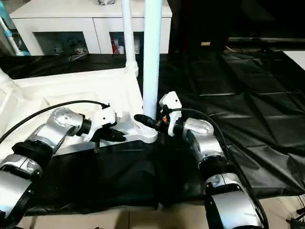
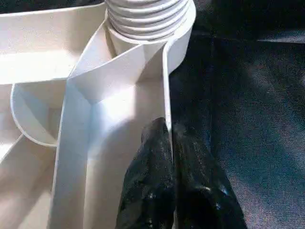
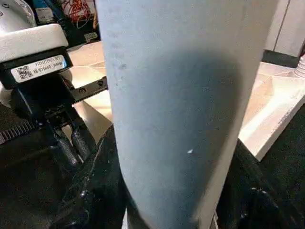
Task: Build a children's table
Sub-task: Rotate leg to tighten
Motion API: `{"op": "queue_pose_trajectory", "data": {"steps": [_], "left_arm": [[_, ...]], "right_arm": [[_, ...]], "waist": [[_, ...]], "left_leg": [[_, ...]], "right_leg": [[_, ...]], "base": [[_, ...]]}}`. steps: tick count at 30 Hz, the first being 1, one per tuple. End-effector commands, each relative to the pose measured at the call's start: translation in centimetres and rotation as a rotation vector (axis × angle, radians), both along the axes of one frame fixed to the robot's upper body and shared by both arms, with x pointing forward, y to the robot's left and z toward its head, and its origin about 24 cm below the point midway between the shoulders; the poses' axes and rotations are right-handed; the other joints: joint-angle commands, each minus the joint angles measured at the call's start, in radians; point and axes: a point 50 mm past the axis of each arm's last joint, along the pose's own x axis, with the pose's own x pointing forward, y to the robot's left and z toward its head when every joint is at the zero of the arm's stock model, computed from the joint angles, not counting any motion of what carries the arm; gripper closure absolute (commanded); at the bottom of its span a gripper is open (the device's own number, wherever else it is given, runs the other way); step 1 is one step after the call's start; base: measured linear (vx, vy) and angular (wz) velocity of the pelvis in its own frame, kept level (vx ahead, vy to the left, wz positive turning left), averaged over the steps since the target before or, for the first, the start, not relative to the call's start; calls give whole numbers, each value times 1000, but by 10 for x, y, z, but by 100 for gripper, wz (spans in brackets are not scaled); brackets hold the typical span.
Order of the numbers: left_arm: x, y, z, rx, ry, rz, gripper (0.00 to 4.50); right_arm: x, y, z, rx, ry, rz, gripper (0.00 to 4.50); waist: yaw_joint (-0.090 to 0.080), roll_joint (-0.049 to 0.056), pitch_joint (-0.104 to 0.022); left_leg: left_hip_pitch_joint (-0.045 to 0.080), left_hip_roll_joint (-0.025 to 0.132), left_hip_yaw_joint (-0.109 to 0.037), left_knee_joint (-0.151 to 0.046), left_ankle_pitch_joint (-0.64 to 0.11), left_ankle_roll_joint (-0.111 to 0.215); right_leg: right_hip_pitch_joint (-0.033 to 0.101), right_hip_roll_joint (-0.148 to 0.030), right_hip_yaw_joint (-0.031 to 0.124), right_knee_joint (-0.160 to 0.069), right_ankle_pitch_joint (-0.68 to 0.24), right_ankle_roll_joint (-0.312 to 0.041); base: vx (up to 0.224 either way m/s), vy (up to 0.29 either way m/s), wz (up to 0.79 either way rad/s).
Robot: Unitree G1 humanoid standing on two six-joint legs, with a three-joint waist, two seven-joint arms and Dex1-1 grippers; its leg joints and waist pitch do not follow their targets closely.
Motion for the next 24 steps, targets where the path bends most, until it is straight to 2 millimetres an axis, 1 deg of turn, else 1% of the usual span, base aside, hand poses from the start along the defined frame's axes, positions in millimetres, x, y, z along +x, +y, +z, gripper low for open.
{"op": "queue_pose_trajectory", "data": {"steps": [1,2,3,4,6,7,8,9,10,11,12,13,14,15,16,17,18,19,20,21,22,23,24], "left_arm": [[-2,7,-6,68,26,-2,450],[-1,6,-7,59,28,31,450],[0,6,-8,57,29,36,450],[0,5,-9,47,31,69,450],[1,4,-11,38,33,101,450],[2,3,-12,38,33,109,450],[4,0,-17,31,27,200,450],[5,-2,-19,28,25,241,450],[7,-7,-22,20,28,293,450],[8,-13,-25,3,35,356,450],[10,-19,-27,-15,44,411,450],[10,-20,-27,-18,45,419,450],[11,-30,-29,-34,51,479,450],[12,-38,-29,-40,52,499,450],[12,-45,-29,-45,53,513,450],[12,-51,-29,-52,51,524,450],[12,-59,-29,-63,54,538,450],[12,-64,-29,-70,56,548,450],[13,-69,-28,-77,51,563,450],[13,-71,-28,-80,51,568,450],[13,-74,-27,-88,53,582,450],[13,-76,-27,-91,55,595,450],[14,-76,-26,-91,55,597,450]], "right_arm": [[-21,-8,-53,-129,227,-22,264],[-19,-8,-56,-156,225,-85,264],[-19,-8,-57,-160,225,-94,264],[-17,-7,-59,-174,223,-152,264],[-15,-5,-60,-182,224,-202,264],[-15,-5,-60,-180,226,-214,264],[-11,3,-62,-167,239,-324,264],[-10,7,-62,-165,241,-360,264],[-8,11,-63,-169,243,-419,264],[-5,16,-63,-164,255,-480,264],[-4,20,-63,-158,270,-535,264],[-3,21,-63,-157,272,-544,264],[-1,26,-64,-161,294,-626,264],[0,28,-65,-165,308,-674,264],[0,31,-65,-169,318,-719,264],[0,32,-66,-167,330,-751,264],[0,36,-66,-167,345,-799,264],[0,38,-66,-179,343,-827,264],[0,42,-66,-186,340,-846,264],[0,44,-66,-189,340,-856,264],[0,47,-66,-197,337,-879,264],[-1,50,-66,-201,339,-898,264],[-1,50,-66,-202,341,-902,264]], "waist": [[8,11,-51],[8,11,-52],[8,11,-52],[3,10,-45],[1,10,-45],[-1,9,-44],[-4,13,-43],[-7,14,-40],[-13,6,-38],[-17,12,-37],[-22,8,-34],[-26,14,-31],[-37,6,-28],[-41,22,-25],[-48,36,-24],[-51,42,-20],[-48,40,-21],[-37,46,-25],[-12,50,-17],[-7,21,-19],[-6,-34,-5],[-3,-26,-3],[12,-18,-8]], "left_leg": [[4,54,-27,-82,-388,-9],[6,53,-26,-80,-392,-12],[6,53,-26,-80,-392,-12],[5,51,-30,-83,-416,-19],[10,50,-34,-83,-435,-25],[13,49,-36,-82,-446,-25],[14,49,-37,-83,-458,-26],[18,48,-40,-84,-475,-35],[22,45,-42,-85,-504,-36],[28,42,-46,-85,-528,-41],[30,41,-47,-85,-543,-42],[38,38,-51,-82,-573,-43],[38,34,-57,-84,-620,-38],[51,35,-67,-89,-690,-45],[48,39,-79,-103,-765,-53],[46,46,-82,-119,-814,-57],[25,60,-84,-152,-883,-63],[12,71,-81,-172,-897,-63],[-8,78,-41,-229,-951,-72],[-1,76,-28,-222,-908,-47],[195,-30,-10,63,-552,-32],[155,-29,-32,79,-401,2],[3,6,-80,-17,-252,22]], "right_leg": [[30,-68,46,-85,-360,-243],[28,-69,47,-86,-374,-240],[28,-69,47,-86,-374,-240],[26,-70,46,-92,-441,-222],[22,-74,46,-98,-506,-200],[18,-75,47,-103,-546,-183],[14,-74,48,-106,-577,-168],[9,-74,46,-111,-614,-152],[6,-71,42,-117,-655,-130],[4,-71,36,-122,-702,-108],[1,-71,32,-128,-725,-98],[-4,-68,22,-136,-753,-83],[0,-64,2,-149,-791,-45],[-3,-60,-13,-158,-776,-30],[13,-51,-31,-151,-699,-32],[22,-43,-41,-147,-643,-37],[53,-32,-39,-104,-498,-59],[71,-34,-23,-53,-402,-79],[80,-10,-24,15,-321,-108],[76,-10,-4,18,-342,-94],[-135,-100,5,-244,-989,-29],[-94,-152,38,-251,-1086,-24],[75,-165,39,-170,-963,-10]], "base": [[0,0,0],[0,0,0],[0,0,0],[0,0,0],[0,0,0],[0,0,0],[0,0,0],[0,0,0],[0,0,0],[0,0,0],[-55,24,-7],[-68,41,-13],[-68,41,-13],[-60,60,-14],[-41,74,-12],[-41,74,-12],[-40,75,-8],[-74,41,7],[-74,41,7],[-40,-28,24],[109,-80,19],[109,-80,19],[184,27,-36]]}}
